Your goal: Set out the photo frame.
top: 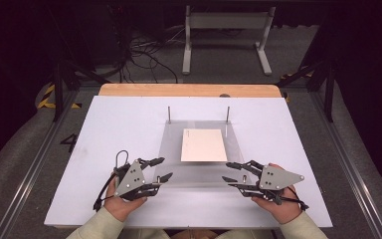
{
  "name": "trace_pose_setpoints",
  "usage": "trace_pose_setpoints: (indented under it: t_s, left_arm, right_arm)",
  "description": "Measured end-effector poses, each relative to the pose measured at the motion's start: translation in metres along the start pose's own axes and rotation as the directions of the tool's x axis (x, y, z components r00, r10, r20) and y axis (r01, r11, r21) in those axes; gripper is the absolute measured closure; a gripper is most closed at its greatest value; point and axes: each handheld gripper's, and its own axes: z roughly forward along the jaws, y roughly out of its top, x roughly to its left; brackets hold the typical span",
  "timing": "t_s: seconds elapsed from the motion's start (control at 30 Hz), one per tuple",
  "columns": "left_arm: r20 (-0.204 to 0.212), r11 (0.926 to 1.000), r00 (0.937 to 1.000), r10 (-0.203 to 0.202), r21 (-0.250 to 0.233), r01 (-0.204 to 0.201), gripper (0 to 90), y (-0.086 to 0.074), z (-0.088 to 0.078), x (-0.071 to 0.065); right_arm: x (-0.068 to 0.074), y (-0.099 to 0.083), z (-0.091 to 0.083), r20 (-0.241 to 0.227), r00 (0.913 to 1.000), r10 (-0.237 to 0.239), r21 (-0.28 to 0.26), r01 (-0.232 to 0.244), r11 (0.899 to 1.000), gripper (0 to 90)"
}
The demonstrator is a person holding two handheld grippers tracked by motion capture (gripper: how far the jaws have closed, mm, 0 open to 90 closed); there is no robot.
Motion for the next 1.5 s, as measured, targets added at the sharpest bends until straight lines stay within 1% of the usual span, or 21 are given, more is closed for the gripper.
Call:
trace_pose_setpoints:
  t_s: [0.13, 0.2, 0.27, 0.4, 0.43, 0.5, 0.53, 0.63, 0.8, 0.87, 0.97, 1.0, 1.03, 1.1, 1.13, 1.27, 1.33, 1.37, 1.4, 1.43, 1.5]
  left_arm:
    - [-0.026, 1.0, 0.9997, 0.004, -0.007, -0.004, 46.5, 0.0, 0.001, 0.004]
    - [-0.03, 0.9998, 0.9994, -0.016, -0.014, 0.016, 49.2, 0.001, 0.002, 0.007]
    - [-0.041, 0.9997, 0.999, -0.019, -0.018, 0.018, 50.4, 0.002, 0.003, 0.009]
    - [-0.057, 0.9998, 0.9983, -0.008, -0.018, 0.007, 52.3, 0.006, 0.003, 0.011]
    - [-0.065, 0.9998, 0.9979, -0.004, -0.018, 0.003, 52.9, 0.008, 0.003, 0.012]
    - [-0.075, 0.9998, 0.9972, -0.001, -0.022, -0.001, 53.4, 0.01, 0.003, 0.013]
    - [-0.081, 0.9998, 0.9967, 0.003, -0.019, -0.005, 54.5, 0.012, 0.003, 0.014]
    - [-0.094, 0.9997, 0.9955, 0.014, -0.018, -0.016, 55.6, 0.017, 0.002, 0.017]
    - [-0.143, 0.9992, 0.989, 0.038, -0.001, -0.039, 58.2, 0.027, 0.0, 0.018]
    - [-0.157, 0.9991, 0.9868, 0.041, -0.007, -0.043, 58.7, 0.029, -0.002, 0.019]
    - [-0.17, 0.9987, 0.9844, 0.045, -0.017, -0.048, 59.5, 0.035, -0.006, 0.02]
    - [-0.17, 0.9987, 0.9844, 0.045, -0.017, -0.048, 59.7, 0.035, -0.006, 0.02]
    - [-0.178, 0.9984, 0.9829, 0.048, -0.02, -0.053, 59.7, 0.038, -0.008, 0.02]
    - [-0.186, 0.9983, 0.9813, 0.049, -0.022, -0.054, 60.1, 0.042, -0.01, 0.019]
    - [-0.195, 0.998, 0.9793, 0.053, -0.022, -0.059, 60.4, 0.044, -0.011, 0.018]
    - [-0.217, 0.9965, 0.9738, 0.069, -0.032, -0.078, 61.1, 0.053, -0.019, 0.015]
    - [-0.222, 0.9962, 0.9726, 0.071, -0.033, -0.08, 61.6, 0.055, -0.021, 0.014]
    - [-0.23, 0.9952, 0.9697, 0.081, -0.035, -0.091, 61.8, 0.059, -0.023, 0.012]
    - [-0.23, 0.9952, 0.9697, 0.081, -0.035, -0.091, 61.9, 0.059, -0.023, 0.012]
    - [-0.237, 0.9947, 0.9677, 0.085, -0.036, -0.096, 62.1, 0.063, -0.026, 0.01]
    - [-0.24, 0.9946, 0.9673, 0.083, -0.041, -0.095, 62.3, 0.066, -0.028, 0.009]
  right_arm:
    - [-0.003, 0.004, 0.0, 0.003, 1.0, -0.003, 0.009, 0.003, 1.0, 57.5]
    - [-0.004, 0.006, 0.0, 0.006, 1.0, -0.001, 0.011, 0.001, 1.0, 57.8]
    - [-0.006, 0.009, 0.0, 0.01, 1.0, 0.001, 0.014, -0.001, 1.0, 58.8]
    - [-0.008, 0.013, 0.0, 0.025, 0.9996, -0.014, 0.025, 0.014, 1.0, 60.7]
    - [-0.009, 0.017, 0.0, 0.044, 0.9986, -0.031, 0.031, 0.03, 0.999, 61.6]
    - [-0.009, 0.018, 0.0, 0.049, 0.9982, -0.035, 0.03, 0.033, 0.999, 61.8]
    - [-0.01, 0.021, 0.0, 0.066, 0.9969, -0.043, 0.032, 0.041, 0.999, 62.3]
    - [-0.012, 0.024, 0.001, 0.081, 0.9952, -0.056, 0.037, 0.053, 0.998, 63.0]
    - [-0.016, 0.035, 0.002, 0.105, 0.9912, -0.08, 0.039, 0.077, 0.996, 64.4]
    - [-0.017, 0.039, 0.003, 0.11, 0.9894, -0.095, 0.041, 0.091, 0.995, 65.0]
    - [-0.016, 0.048, 0.003, 0.131, 0.9825, -0.133, 0.032, 0.13, 0.991, 66.4]
    - [-0.016, 0.048, 0.003, 0.131, 0.9825, -0.133, 0.032, 0.13, 0.991, 66.4]
    - [-0.016, 0.05, 0.003, 0.135, 0.9812, -0.139, 0.03, 0.136, 0.99, 66.9]
    - [-0.017, 0.057, 0.001, 0.13, 0.9804, -0.148, 0.033, 0.145, 0.989, 68.1]
    - [-0.018, 0.062, 0.0, 0.128, 0.9796, -0.155, 0.036, 0.152, 0.988, 69.0]
    - [-0.016, 0.073, -0.002, 0.121, 0.9752, -0.185, 0.035, 0.182, 0.983, 71.0]
    - [-0.016, 0.076, -0.003, 0.119, 0.9761, -0.181, 0.035, 0.178, 0.983, 71.2]
    - [-0.016, 0.081, -0.005, 0.116, 0.9782, -0.173, 0.026, 0.171, 0.985, 71.5]
    - [-0.016, 0.083, -0.006, 0.111, 0.9791, -0.17, 0.023, 0.169, 0.985, 71.6]
    - [-0.016, 0.085, -0.006, 0.11, 0.9801, -0.165, 0.016, 0.164, 0.986, 71.8]
    - [-0.015, 0.089, -0.008, 0.103, 0.9817, -0.16, 0.006, 0.16, 0.987, 72.4]
